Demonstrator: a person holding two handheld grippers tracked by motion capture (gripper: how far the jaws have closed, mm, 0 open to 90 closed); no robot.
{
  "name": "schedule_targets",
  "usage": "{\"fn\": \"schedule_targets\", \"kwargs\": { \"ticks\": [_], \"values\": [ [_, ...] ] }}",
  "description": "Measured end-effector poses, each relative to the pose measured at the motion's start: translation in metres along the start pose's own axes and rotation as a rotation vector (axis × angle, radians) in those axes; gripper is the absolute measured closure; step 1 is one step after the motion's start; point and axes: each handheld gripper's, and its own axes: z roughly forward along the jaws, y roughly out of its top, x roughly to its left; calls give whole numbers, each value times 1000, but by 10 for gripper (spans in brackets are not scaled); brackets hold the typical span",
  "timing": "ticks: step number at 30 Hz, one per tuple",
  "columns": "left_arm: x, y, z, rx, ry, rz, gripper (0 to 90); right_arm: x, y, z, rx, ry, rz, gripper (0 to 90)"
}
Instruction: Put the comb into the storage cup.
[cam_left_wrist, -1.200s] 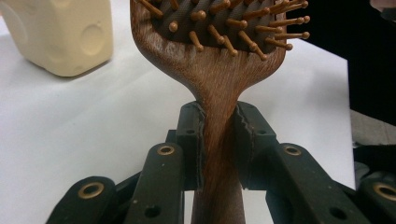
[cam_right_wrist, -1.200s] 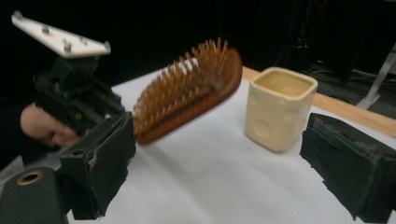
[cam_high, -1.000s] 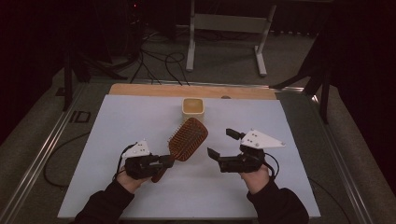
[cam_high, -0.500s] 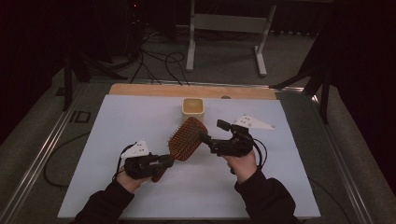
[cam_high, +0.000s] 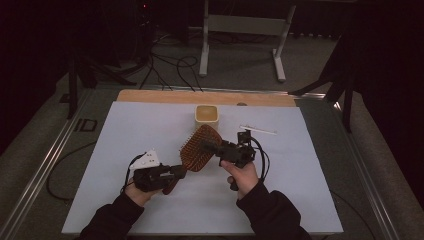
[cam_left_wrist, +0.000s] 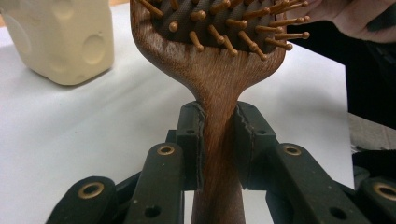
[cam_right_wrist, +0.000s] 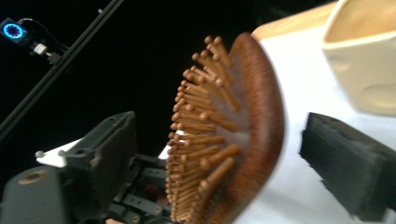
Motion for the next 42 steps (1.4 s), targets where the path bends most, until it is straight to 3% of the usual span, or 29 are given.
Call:
{"fn": "schedule_targets", "kwargs": {
  "ticks": [5, 15, 26, 29, 32, 36, 42],
  "values": [
    [0, 0, 1, 0, -1, 2, 742, 2, -5, 11, 45, 21, 38, 189],
    [1, -1, 1, -1, -1, 5, 742, 0, -11, 20, 57, 21, 79, 416],
    [1, -1, 2, -6, -10, 2, 741, 0, -12, 19, 50, 17, 95, 468],
    [1, -1, 3, -10, -16, 2, 742, 2, -13, 17, 47, 9, 56, 487],
    [-2, -1, 4, -15, 4, 16, 740, 4, -13, 16, 32, -2, 55, 504],
    [-2, -1, 6, -13, -5, 7, 726, 5, -12, 15, 40, -4, 44, 509],
    [0, 0, 4, -5, 2, -14, 634, 7, -10, 15, 52, -14, 10, 509]
  ]
}}
